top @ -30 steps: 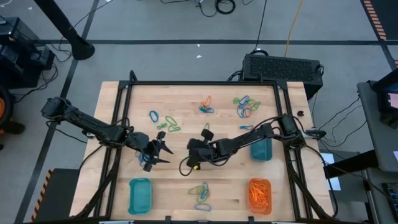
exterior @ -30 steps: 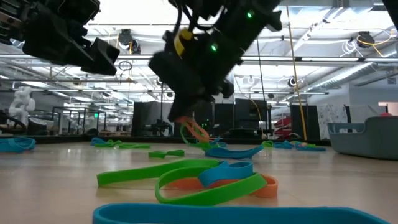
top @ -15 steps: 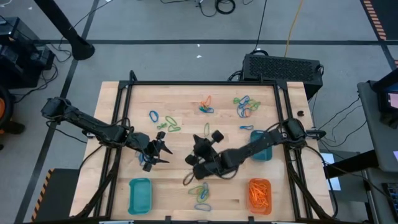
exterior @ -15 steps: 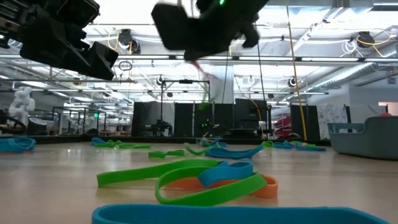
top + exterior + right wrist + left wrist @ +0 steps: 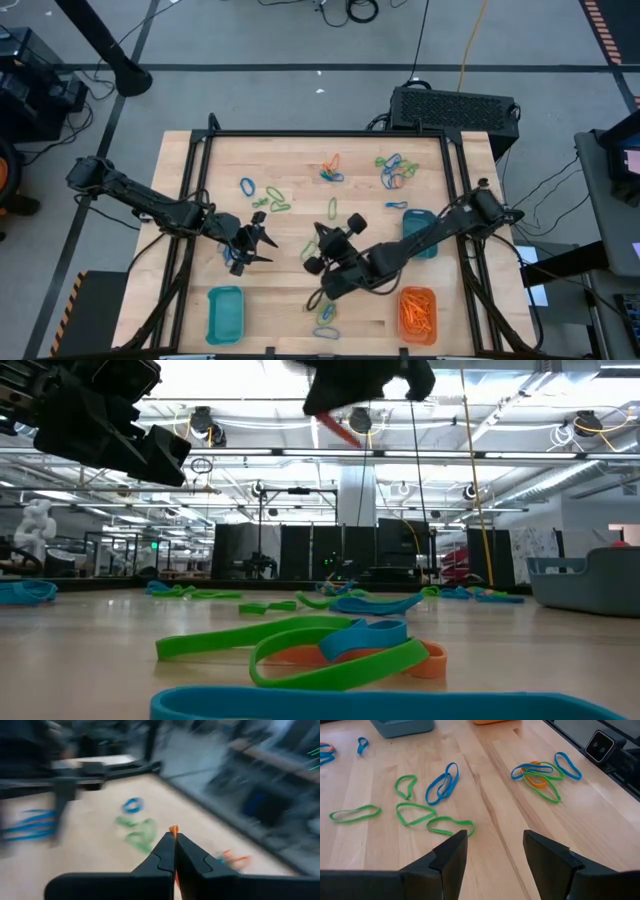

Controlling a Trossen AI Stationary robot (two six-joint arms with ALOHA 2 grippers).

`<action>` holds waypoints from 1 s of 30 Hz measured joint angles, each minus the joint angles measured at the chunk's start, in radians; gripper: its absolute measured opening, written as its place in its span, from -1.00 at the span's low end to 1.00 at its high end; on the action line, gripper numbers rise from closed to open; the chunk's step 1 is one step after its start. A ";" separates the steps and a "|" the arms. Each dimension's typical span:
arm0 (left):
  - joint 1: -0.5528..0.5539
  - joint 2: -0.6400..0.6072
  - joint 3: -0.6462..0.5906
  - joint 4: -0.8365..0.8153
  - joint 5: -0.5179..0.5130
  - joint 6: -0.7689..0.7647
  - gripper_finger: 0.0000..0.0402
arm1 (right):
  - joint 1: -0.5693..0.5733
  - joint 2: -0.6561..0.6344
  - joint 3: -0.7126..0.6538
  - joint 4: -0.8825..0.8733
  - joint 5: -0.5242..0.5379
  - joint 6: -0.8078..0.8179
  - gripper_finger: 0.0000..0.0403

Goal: Sort rubber bands into baskets
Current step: Put the orange rubber band into the orange bin

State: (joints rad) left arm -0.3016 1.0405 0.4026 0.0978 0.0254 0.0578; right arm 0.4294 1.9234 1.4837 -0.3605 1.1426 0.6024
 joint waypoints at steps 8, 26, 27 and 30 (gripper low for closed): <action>0.000 0.000 0.000 -0.002 0.000 0.000 0.00 | 0.005 -0.195 0.002 -0.270 -0.646 0.274 -1.00; 0.000 0.000 0.000 0.004 0.000 -0.024 0.00 | 0.365 -0.092 0.001 -0.629 -1.176 1.035 -1.00; 0.000 0.000 0.000 0.006 0.000 -0.024 0.00 | 0.377 -0.086 0.000 -0.672 -1.175 1.056 -1.00; 0.000 0.000 0.000 0.035 0.000 -0.022 0.00 | 0.395 -0.074 0.000 -0.771 -1.166 1.088 -1.00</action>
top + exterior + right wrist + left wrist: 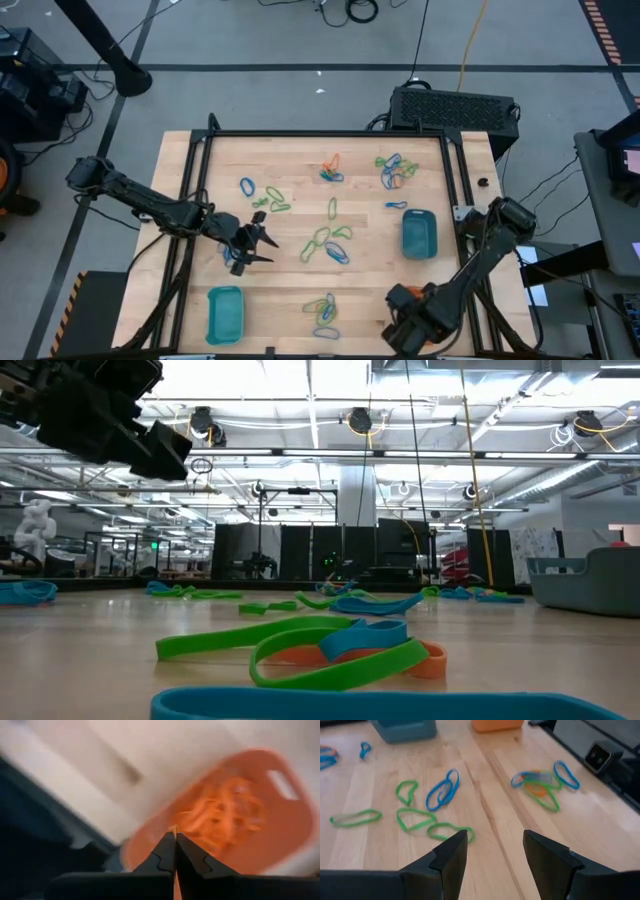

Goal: Sort rubber bands into baskets
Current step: Put the orange rubber band into the orange bin

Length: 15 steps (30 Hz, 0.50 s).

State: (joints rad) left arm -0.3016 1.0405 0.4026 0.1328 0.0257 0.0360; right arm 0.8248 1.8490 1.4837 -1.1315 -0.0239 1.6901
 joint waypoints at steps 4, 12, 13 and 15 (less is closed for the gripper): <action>0.000 0.000 0.000 0.032 0.000 0.000 0.00 | -0.005 0.003 -0.010 -0.037 0.066 0.003 -1.00; 0.000 0.000 0.000 0.034 0.001 -0.004 0.00 | -0.018 0.004 -0.085 -0.008 0.096 0.030 -1.00; 0.000 0.000 0.000 0.034 0.001 -0.005 0.00 | -0.018 0.004 -0.091 -0.010 0.091 0.029 -1.00; -0.003 0.000 0.000 0.033 0.002 -0.005 0.00 | -0.019 0.003 -0.106 -0.011 0.078 0.030 -1.00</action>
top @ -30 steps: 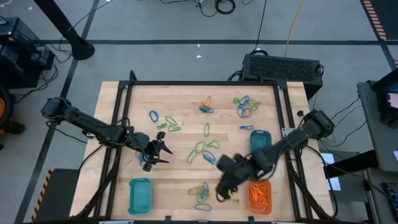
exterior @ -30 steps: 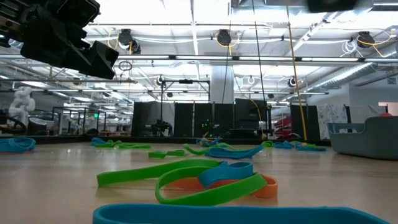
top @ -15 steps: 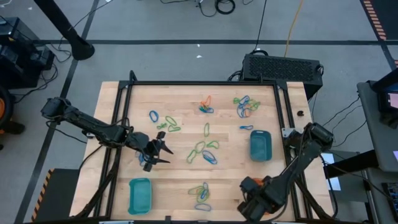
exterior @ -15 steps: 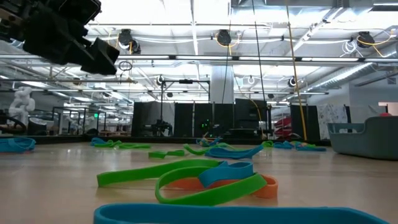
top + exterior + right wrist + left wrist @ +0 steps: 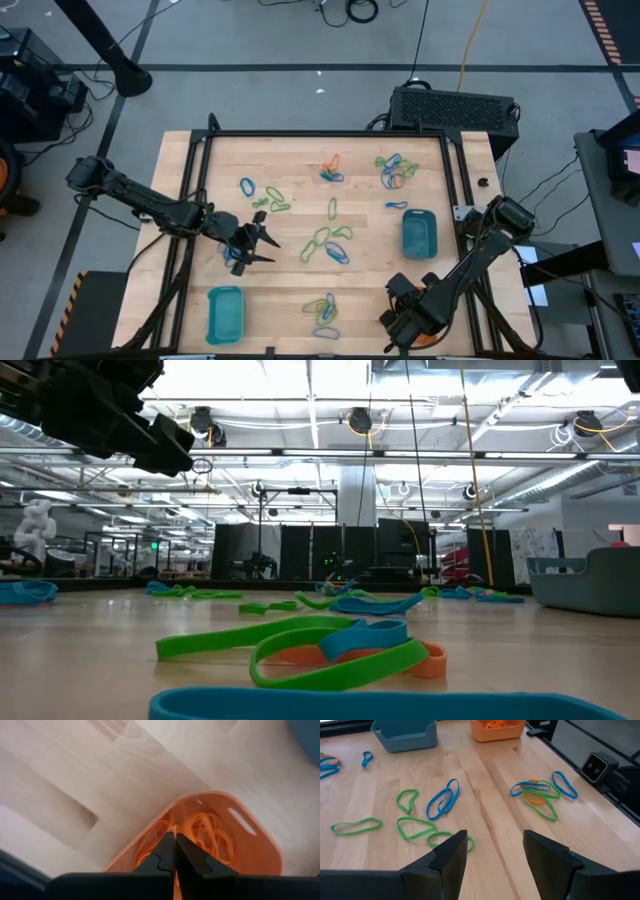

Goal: Sort rubber bands into baskets
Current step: Put the orange rubber band into the orange bin

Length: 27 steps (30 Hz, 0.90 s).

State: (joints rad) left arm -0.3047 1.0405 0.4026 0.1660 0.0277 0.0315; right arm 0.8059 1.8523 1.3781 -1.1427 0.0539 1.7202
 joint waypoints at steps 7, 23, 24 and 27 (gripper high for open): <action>-0.012 0.000 0.000 -0.001 0.002 0.000 0.00 | 0.000 0.000 -0.016 -0.018 0.001 0.013 -1.00; -0.012 0.000 0.000 -0.003 0.002 -0.003 0.00 | -0.002 0.000 -0.016 -0.054 -0.003 -0.004 -0.72; -0.012 0.000 0.000 -0.003 0.002 -0.003 0.00 | -0.003 0.000 -0.016 -0.056 -0.004 -0.004 -0.68; -0.012 0.000 0.000 -0.003 0.002 -0.003 0.00 | -0.011 0.000 -0.016 -0.060 -0.006 -0.022 -0.56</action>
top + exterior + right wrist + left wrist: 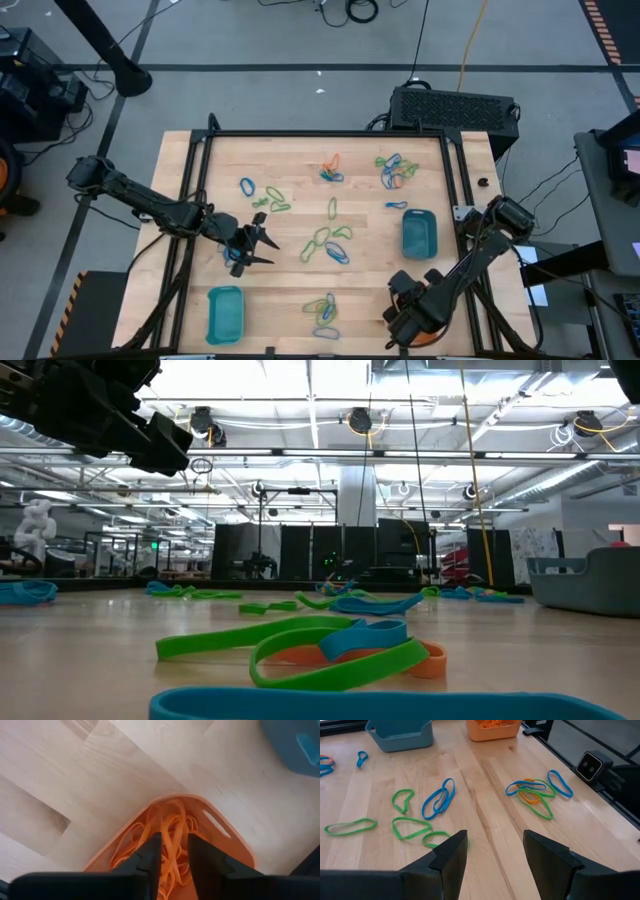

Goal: Sort rubber bands into baskets
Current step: Put the orange rubber band into the orange bin

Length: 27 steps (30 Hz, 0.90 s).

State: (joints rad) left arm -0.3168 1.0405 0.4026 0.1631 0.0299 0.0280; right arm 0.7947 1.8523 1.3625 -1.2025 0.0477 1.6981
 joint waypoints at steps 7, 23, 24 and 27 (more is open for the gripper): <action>0.000 0.000 0.000 0.000 0.000 0.004 0.00 | -0.035 0.000 0.042 -0.026 -0.057 -0.108 -0.42; 0.071 -0.010 0.000 0.011 -0.065 0.131 0.00 | -0.269 -0.002 0.206 -0.107 0.132 -0.530 -0.43; 0.087 -0.014 0.000 0.014 -0.069 0.135 0.00 | -0.305 -0.002 0.206 -0.106 0.131 -0.580 -0.43; 0.143 -0.034 0.000 0.018 -0.069 0.144 0.00 | -0.431 -0.002 0.206 -0.070 0.135 -0.753 -0.43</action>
State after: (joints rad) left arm -0.1737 1.0061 0.4026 0.1814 -0.0395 0.1716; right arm 0.3634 1.8507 1.5681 -1.2730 0.1827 0.9448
